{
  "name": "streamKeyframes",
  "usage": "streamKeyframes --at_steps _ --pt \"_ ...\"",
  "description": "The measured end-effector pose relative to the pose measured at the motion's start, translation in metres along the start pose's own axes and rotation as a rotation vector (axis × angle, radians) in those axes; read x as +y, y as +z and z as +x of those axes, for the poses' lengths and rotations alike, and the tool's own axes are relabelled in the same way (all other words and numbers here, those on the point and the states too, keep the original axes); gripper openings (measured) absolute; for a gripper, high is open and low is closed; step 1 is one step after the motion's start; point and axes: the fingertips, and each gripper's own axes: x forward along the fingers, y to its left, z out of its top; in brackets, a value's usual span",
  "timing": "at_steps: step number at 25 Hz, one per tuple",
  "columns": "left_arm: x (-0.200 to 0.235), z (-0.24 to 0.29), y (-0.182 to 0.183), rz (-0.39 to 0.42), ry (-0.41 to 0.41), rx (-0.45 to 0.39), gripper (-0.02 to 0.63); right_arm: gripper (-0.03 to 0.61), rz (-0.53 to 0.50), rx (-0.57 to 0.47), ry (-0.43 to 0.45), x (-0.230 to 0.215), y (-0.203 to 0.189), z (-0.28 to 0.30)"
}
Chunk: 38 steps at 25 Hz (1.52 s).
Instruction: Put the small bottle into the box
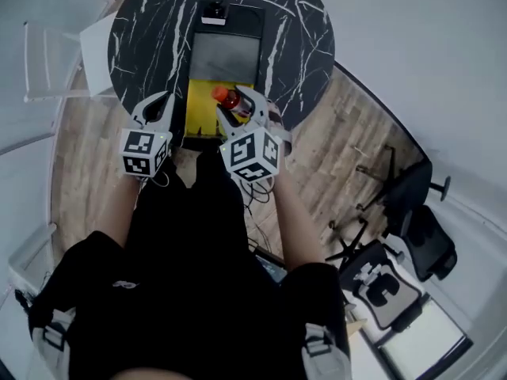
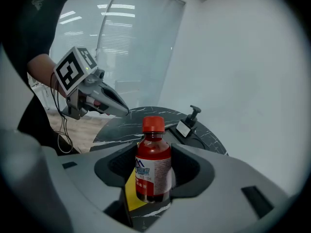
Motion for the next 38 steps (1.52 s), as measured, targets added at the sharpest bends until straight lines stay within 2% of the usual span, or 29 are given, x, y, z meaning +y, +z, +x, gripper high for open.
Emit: streamKeyframes --at_steps 7,12,19,23,38 --pt "0.008 0.005 -0.042 -0.088 0.054 0.064 0.0 0.21 -0.132 0.09 0.168 0.029 -0.027 0.058" --pt "0.014 0.004 -0.058 -0.149 0.078 0.066 0.0 0.21 -0.206 0.155 0.275 0.047 -0.046 0.093" --pt "0.024 0.005 -0.081 -0.204 0.123 0.109 0.0 0.21 -0.291 0.25 0.372 0.069 -0.076 0.128" --pt "0.025 0.006 -0.09 -0.232 0.131 0.126 -0.001 0.21 -0.294 0.286 0.404 0.077 -0.086 0.136" --pt "0.023 0.018 -0.094 -0.223 0.106 0.183 0.0 0.212 -0.287 0.347 0.45 0.083 -0.095 0.153"
